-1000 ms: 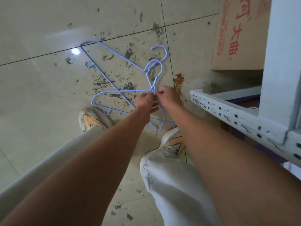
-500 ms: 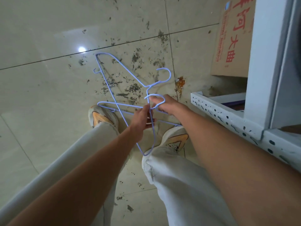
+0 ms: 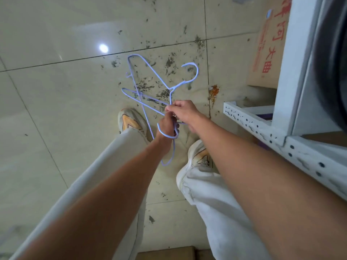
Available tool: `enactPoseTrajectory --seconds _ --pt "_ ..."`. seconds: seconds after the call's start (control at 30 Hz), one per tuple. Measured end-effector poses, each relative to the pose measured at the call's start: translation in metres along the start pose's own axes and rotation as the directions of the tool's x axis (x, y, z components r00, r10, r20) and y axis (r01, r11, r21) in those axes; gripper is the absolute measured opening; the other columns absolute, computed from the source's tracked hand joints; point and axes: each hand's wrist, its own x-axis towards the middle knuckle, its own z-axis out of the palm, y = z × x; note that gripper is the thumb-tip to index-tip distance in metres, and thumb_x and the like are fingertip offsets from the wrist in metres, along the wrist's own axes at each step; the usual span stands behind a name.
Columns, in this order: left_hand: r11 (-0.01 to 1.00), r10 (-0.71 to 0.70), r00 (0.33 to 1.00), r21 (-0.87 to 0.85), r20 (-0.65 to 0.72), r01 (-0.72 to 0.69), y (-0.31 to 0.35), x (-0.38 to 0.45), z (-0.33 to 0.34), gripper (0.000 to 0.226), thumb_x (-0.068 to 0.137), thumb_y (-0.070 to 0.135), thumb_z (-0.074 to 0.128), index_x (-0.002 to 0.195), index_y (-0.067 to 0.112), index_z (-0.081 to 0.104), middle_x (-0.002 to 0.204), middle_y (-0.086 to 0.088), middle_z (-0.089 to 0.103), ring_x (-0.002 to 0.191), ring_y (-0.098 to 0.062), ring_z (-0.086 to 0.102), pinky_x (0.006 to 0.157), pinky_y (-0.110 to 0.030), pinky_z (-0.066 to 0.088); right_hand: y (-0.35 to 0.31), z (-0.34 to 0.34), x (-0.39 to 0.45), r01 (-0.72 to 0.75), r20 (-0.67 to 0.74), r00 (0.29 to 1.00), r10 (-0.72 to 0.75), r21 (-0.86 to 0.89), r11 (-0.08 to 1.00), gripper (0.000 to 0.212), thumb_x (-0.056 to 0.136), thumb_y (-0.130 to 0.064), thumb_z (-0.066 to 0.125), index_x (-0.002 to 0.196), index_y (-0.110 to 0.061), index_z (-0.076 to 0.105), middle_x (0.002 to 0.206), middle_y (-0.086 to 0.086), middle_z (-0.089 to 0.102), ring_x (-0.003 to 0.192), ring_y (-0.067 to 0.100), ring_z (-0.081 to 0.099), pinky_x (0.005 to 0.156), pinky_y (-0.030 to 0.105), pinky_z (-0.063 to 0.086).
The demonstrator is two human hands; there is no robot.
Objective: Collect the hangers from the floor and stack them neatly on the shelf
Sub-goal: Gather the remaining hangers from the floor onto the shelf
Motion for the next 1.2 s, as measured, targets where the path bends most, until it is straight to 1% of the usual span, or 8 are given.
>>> enactPoseTrajectory --seconds 0.2,0.33,0.47,0.57,0.8,0.9,1.03,1.2 --pt "0.996 0.013 0.999 0.091 0.042 -0.016 0.025 -0.057 -0.017 0.041 0.103 0.018 0.038 0.071 0.012 0.062 0.045 0.004 0.059 0.049 -0.015 0.054 0.046 -0.019 0.041 -0.034 -0.005 -0.060 0.028 -0.136 0.990 -0.022 0.043 0.999 0.024 0.095 -0.018 0.063 0.072 -0.020 0.066 0.051 -0.009 0.056 0.052 0.014 0.048 0.057 0.030 0.046" --pt "0.986 0.066 0.996 0.147 0.053 -0.073 0.031 -0.102 -0.052 0.037 0.104 0.016 0.042 0.091 0.003 0.075 0.057 -0.001 0.060 0.050 -0.008 0.050 0.045 -0.019 0.039 -0.076 -0.024 -0.115 0.080 -0.138 0.987 -0.086 -0.053 0.995 0.025 0.100 -0.018 0.055 0.076 -0.016 0.058 0.075 0.009 0.066 0.046 0.014 0.047 0.040 0.019 0.034" --pt "0.999 0.025 0.998 0.029 0.050 -0.027 0.049 -0.161 -0.084 0.036 0.100 0.011 0.043 0.081 0.013 0.074 0.067 -0.005 0.063 0.063 -0.016 0.053 0.055 -0.024 0.040 -0.134 -0.029 -0.176 0.113 -0.199 0.975 -0.101 0.048 0.993 0.025 0.107 -0.016 0.045 0.082 -0.018 0.048 0.072 0.005 0.072 0.036 0.011 0.052 0.035 0.019 0.032" --pt "0.991 0.133 0.990 -0.026 0.055 -0.131 0.071 -0.214 -0.103 0.038 0.103 0.014 0.044 0.079 0.019 0.073 0.077 -0.003 0.065 0.075 -0.017 0.057 0.069 -0.028 0.043 -0.173 -0.017 -0.218 0.107 -0.258 0.962 -0.088 0.058 0.993 0.024 0.107 -0.017 0.042 0.083 -0.019 0.046 0.074 0.010 0.073 0.040 0.015 0.059 0.037 0.019 0.038" --pt "0.963 0.253 0.949 -0.042 -0.188 -0.265 0.091 -0.287 -0.198 0.031 0.101 0.025 0.050 0.094 0.020 0.080 0.085 -0.009 0.070 0.085 -0.025 0.060 0.069 -0.032 0.040 -0.245 0.072 -0.289 0.144 -0.301 0.947 -0.113 0.083 0.986 0.024 0.108 -0.014 0.033 0.086 -0.018 0.041 0.072 0.013 0.065 0.032 0.009 0.056 0.034 0.016 0.038" --pt "0.935 0.248 0.933 -0.189 -0.260 -0.301 0.083 -0.301 -0.249 0.032 0.094 0.025 0.049 0.088 0.022 0.080 0.091 -0.015 0.074 0.090 -0.023 0.061 0.077 -0.033 0.044 -0.266 0.125 -0.306 0.169 -0.318 0.938 -0.141 0.062 0.984 0.028 0.107 -0.010 0.029 0.082 -0.018 0.038 0.070 0.013 0.062 0.030 0.010 0.052 0.033 0.017 0.039" --pt "0.761 0.161 0.894 -0.524 -0.418 -0.382 0.059 -0.327 -0.310 0.039 0.086 0.031 0.046 0.079 0.017 0.082 0.085 -0.019 0.075 0.079 -0.020 0.062 0.077 -0.035 0.049 -0.278 0.197 -0.327 0.131 -0.244 0.962 -0.120 0.029 0.991 0.024 0.106 -0.007 0.026 0.088 -0.014 0.039 0.072 0.013 0.062 0.039 0.017 0.055 0.034 0.019 0.043" --pt "0.431 -0.103 0.833 -0.780 -0.543 -0.455 0.004 -0.360 -0.381 0.047 0.098 0.014 0.040 0.060 0.006 0.067 0.064 0.001 0.077 0.082 -0.025 0.063 0.087 -0.047 0.056 -0.274 0.278 -0.371 0.126 -0.117 0.984 -0.131 -0.048 0.991 0.015 0.104 0.000 0.028 0.098 -0.005 0.042 0.076 0.014 0.059 0.057 0.024 0.056 0.038 0.020 0.052"
